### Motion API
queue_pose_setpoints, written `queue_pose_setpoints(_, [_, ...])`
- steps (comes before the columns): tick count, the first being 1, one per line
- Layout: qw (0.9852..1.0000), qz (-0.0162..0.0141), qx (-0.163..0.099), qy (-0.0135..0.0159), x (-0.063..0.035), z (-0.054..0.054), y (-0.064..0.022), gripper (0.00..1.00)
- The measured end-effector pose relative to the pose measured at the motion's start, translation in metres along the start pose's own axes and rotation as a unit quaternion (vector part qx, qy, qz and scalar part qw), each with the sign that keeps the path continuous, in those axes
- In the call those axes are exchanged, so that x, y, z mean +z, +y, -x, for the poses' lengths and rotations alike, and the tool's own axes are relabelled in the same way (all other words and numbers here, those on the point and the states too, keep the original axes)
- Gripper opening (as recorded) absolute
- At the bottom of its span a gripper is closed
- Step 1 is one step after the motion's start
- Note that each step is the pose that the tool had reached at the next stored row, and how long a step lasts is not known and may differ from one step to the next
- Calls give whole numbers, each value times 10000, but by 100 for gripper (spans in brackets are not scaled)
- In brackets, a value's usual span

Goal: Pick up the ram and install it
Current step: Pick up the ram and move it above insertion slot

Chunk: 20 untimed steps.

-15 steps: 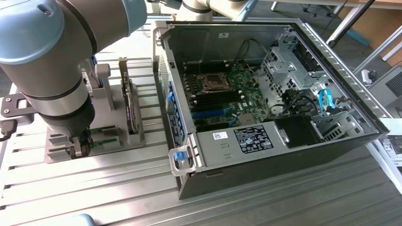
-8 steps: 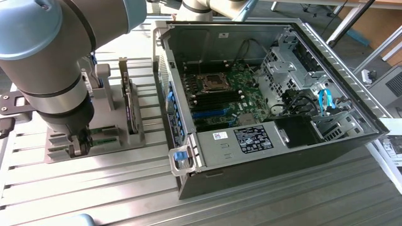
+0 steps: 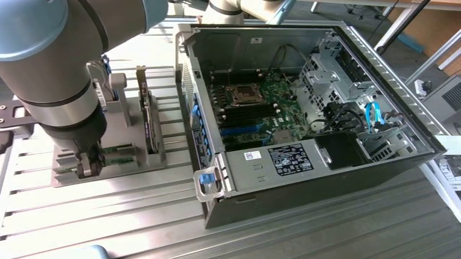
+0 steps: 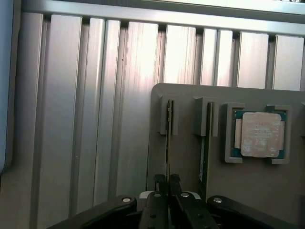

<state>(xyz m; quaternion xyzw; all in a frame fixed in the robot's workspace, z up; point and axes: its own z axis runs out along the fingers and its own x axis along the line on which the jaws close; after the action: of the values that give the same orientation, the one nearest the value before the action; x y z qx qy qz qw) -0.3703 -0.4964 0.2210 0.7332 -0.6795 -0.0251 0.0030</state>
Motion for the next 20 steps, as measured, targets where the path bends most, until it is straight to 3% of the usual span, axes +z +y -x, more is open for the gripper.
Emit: queue_pose_setpoints(20, [10000, 0, 0, 1, -321, 10, 10, 14])
